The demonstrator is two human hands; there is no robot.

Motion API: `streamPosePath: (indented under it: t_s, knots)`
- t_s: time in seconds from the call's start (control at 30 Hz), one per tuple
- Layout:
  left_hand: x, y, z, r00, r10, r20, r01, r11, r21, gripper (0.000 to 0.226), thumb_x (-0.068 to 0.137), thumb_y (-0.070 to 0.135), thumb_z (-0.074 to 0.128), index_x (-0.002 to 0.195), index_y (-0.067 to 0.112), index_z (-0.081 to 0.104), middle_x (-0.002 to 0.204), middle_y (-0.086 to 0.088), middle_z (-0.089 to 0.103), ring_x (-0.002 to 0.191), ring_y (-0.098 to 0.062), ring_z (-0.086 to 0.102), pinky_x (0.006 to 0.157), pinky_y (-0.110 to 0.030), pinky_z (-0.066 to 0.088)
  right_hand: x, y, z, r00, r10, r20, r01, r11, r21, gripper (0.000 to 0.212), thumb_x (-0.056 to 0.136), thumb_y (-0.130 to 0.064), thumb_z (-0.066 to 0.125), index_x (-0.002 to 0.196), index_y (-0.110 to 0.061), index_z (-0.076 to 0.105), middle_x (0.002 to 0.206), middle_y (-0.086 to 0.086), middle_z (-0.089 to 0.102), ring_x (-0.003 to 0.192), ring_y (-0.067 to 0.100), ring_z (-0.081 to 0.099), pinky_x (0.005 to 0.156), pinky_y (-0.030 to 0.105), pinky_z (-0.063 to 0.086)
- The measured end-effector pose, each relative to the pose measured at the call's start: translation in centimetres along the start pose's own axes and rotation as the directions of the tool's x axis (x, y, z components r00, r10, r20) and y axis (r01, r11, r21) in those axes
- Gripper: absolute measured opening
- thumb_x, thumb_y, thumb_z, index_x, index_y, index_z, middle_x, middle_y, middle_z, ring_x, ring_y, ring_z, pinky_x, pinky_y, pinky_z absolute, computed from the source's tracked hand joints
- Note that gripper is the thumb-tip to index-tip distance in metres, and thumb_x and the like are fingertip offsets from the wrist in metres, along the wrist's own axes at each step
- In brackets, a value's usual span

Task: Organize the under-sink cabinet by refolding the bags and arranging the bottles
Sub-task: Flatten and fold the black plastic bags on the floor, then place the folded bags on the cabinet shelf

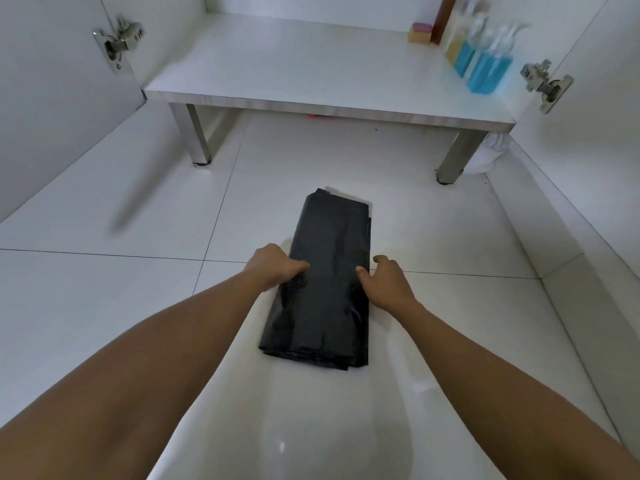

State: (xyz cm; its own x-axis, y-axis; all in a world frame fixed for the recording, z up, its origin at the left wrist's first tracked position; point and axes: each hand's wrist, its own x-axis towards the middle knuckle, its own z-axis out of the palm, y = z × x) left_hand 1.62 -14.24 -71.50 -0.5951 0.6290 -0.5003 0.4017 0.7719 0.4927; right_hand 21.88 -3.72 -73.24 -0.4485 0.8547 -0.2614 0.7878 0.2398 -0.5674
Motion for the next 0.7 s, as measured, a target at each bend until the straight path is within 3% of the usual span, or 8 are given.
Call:
streamPosePath:
  t_s: [0.07, 0.13, 0.3, 0.37, 0.5, 0.57, 0.7]
  knots:
    - [-0.4, 0.5, 0.1, 0.996, -0.077, 0.047, 0.086, 0.964, -0.251, 0.048, 0.083, 0.046, 0.075, 0.091, 0.003, 0.057, 0.085, -0.011, 0.061, 0.071, -0.026, 0.061, 0.059, -0.033, 0.054, -0.3, -1.2, 0.2, 0.998, 0.037, 0.050, -0.045, 0.985, 0.164, 0.050, 0.099, -0.037, 0.057, 0.138, -0.005, 0.049, 0.134, 0.011, 0.059, 0.118, 0.030, 0.058, 0.094, 0.033, 0.047]
    - [-0.9, 0.9, 0.3, 0.983, -0.121, 0.137, 0.166, 0.906, -0.389, 0.047, 0.087, 0.040, 0.075, 0.105, 0.002, 0.054, 0.094, -0.012, 0.061, 0.075, -0.027, 0.061, 0.067, -0.040, 0.055, -0.3, -2.1, 0.5, 0.990, 0.108, 0.088, -0.130, 0.945, 0.302, 0.044, 0.098, -0.031, 0.060, 0.133, -0.005, 0.052, 0.126, 0.007, 0.061, 0.114, 0.029, 0.060, 0.093, 0.035, 0.051]
    - [-1.8, 0.8, 0.3, 0.920, -0.146, 0.364, 0.330, 0.791, -0.515, 0.040, 0.091, 0.036, 0.070, 0.116, 0.008, 0.056, 0.101, -0.011, 0.066, 0.088, -0.028, 0.064, 0.073, -0.041, 0.054, -0.4, -3.2, 0.8, 0.890, 0.358, 0.281, -0.455, 0.688, 0.565, 0.029, 0.094, -0.015, 0.066, 0.116, 0.003, 0.060, 0.111, 0.017, 0.066, 0.086, 0.028, 0.064, 0.060, 0.032, 0.054]
    - [-1.9, 0.6, 0.1, 0.898, -0.112, 0.426, 0.356, 0.753, -0.553, 0.040, 0.092, 0.032, 0.069, 0.121, 0.006, 0.060, 0.106, -0.015, 0.071, 0.093, -0.031, 0.068, 0.072, -0.041, 0.057, -0.5, -3.4, 0.9, 0.873, 0.367, 0.320, -0.487, 0.678, 0.551, 0.032, 0.094, -0.019, 0.067, 0.118, 0.000, 0.060, 0.105, 0.013, 0.065, 0.081, 0.024, 0.062, 0.054, 0.029, 0.049]
    - [-2.0, -0.3, -0.1, 0.882, -0.009, 0.472, 0.343, 0.699, -0.627, 0.034, 0.093, 0.025, 0.069, 0.121, 0.005, 0.066, 0.107, -0.014, 0.075, 0.099, -0.029, 0.072, 0.079, -0.041, 0.058, -0.4, -3.2, 0.9, 0.894, 0.331, 0.301, -0.443, 0.753, 0.487, 0.034, 0.094, -0.021, 0.067, 0.121, -0.002, 0.059, 0.115, 0.011, 0.064, 0.091, 0.024, 0.062, 0.055, 0.025, 0.044]
    - [-2.0, -0.3, -0.3, 0.886, 0.053, 0.462, 0.310, 0.672, -0.673, 0.034, 0.094, 0.022, 0.069, 0.123, 0.005, 0.065, 0.109, -0.014, 0.075, 0.102, -0.029, 0.072, 0.086, -0.043, 0.058, -0.2, -3.2, 1.0, 0.916, 0.282, 0.286, -0.395, 0.759, 0.517, 0.032, 0.093, -0.021, 0.066, 0.120, -0.004, 0.061, 0.115, 0.009, 0.066, 0.093, 0.024, 0.064, 0.061, 0.026, 0.049]
    - [-2.0, 1.2, -1.9, 0.906, 0.183, 0.381, 0.198, 0.613, -0.765, 0.032, 0.096, 0.017, 0.065, 0.127, 0.008, 0.063, 0.114, -0.012, 0.074, 0.105, -0.030, 0.071, 0.096, -0.045, 0.055, 0.0, -4.4, 0.0, 0.913, 0.198, 0.356, -0.403, 0.570, 0.716, 0.034, 0.090, -0.027, 0.065, 0.120, -0.011, 0.064, 0.108, 0.009, 0.073, 0.097, 0.029, 0.071, 0.086, 0.041, 0.058]
